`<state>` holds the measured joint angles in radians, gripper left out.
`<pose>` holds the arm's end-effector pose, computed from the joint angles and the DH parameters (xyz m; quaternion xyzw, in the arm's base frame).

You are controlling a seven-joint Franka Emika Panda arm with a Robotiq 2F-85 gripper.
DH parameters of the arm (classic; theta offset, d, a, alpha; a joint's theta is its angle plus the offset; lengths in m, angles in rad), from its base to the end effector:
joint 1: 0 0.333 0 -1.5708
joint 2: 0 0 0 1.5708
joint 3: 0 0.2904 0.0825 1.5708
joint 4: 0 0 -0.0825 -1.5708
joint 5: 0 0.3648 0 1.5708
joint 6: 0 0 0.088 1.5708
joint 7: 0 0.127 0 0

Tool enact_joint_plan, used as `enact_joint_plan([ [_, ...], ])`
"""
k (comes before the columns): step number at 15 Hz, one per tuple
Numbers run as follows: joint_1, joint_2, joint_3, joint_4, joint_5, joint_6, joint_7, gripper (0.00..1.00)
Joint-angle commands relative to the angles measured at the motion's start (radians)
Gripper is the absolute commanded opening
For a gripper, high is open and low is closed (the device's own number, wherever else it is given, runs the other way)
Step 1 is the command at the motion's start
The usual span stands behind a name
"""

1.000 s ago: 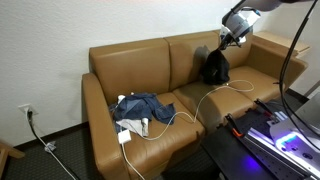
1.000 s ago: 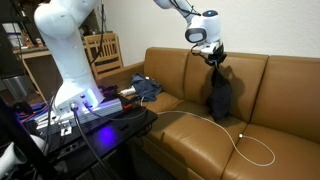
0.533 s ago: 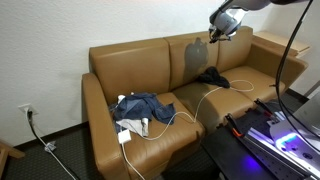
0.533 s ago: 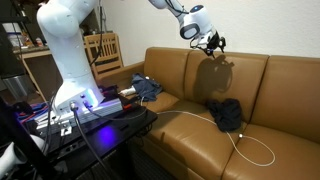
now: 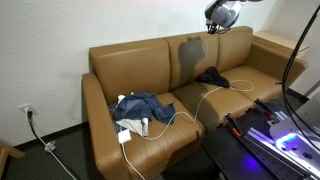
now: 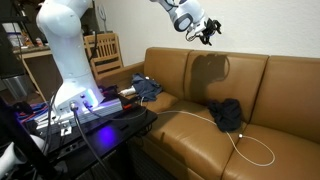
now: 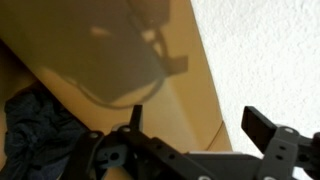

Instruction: Move the black clothing and the jean trousers to the right

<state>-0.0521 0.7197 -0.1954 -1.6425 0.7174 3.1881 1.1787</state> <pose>0.6779 -0.2087 0.2730 -0.4733 0.7815 -0.3191 0.2518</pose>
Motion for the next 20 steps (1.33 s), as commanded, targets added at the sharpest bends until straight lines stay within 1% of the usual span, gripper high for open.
enact_joint_plan([
  [1,-0.06,-0.043,0.174,-0.093,-0.011,-0.025,-0.124,1.0],
  [2,-0.039,-0.04,0.198,-0.113,-0.007,-0.027,-0.13,1.0],
  [3,0.007,-0.022,0.2,-0.107,-0.006,-0.045,-0.118,1.0],
  [4,0.019,-0.019,0.234,-0.124,-0.004,-0.051,-0.127,1.0],
  [6,0.065,-0.016,0.29,-0.16,-0.002,-0.061,-0.13,1.0],
  [8,0.136,-0.048,0.291,-0.214,-0.024,-0.091,-0.133,1.0],
  [9,0.189,-0.091,0.24,-0.247,-0.064,-0.113,-0.118,1.0],
  [10,0.154,-0.01,0.28,-0.169,-0.024,-0.054,-0.106,1.0],
  [12,0.199,-0.032,0.263,-0.194,-0.044,-0.055,-0.104,1.0],
  [13,0.187,-0.035,0.264,-0.189,-0.041,-0.086,-0.099,1.0],
  [14,0.201,0.001,0.235,-0.163,-0.067,-0.155,-0.093,1.0],
  [15,0.174,0.027,0.271,-0.14,-0.083,-0.22,-0.127,1.0],
  [18,0.144,0.149,0.343,-0.05,-0.1,-0.326,-0.18,1.0],
  [20,0.177,0.232,0.325,0.013,-0.141,-0.421,-0.176,1.0],
])
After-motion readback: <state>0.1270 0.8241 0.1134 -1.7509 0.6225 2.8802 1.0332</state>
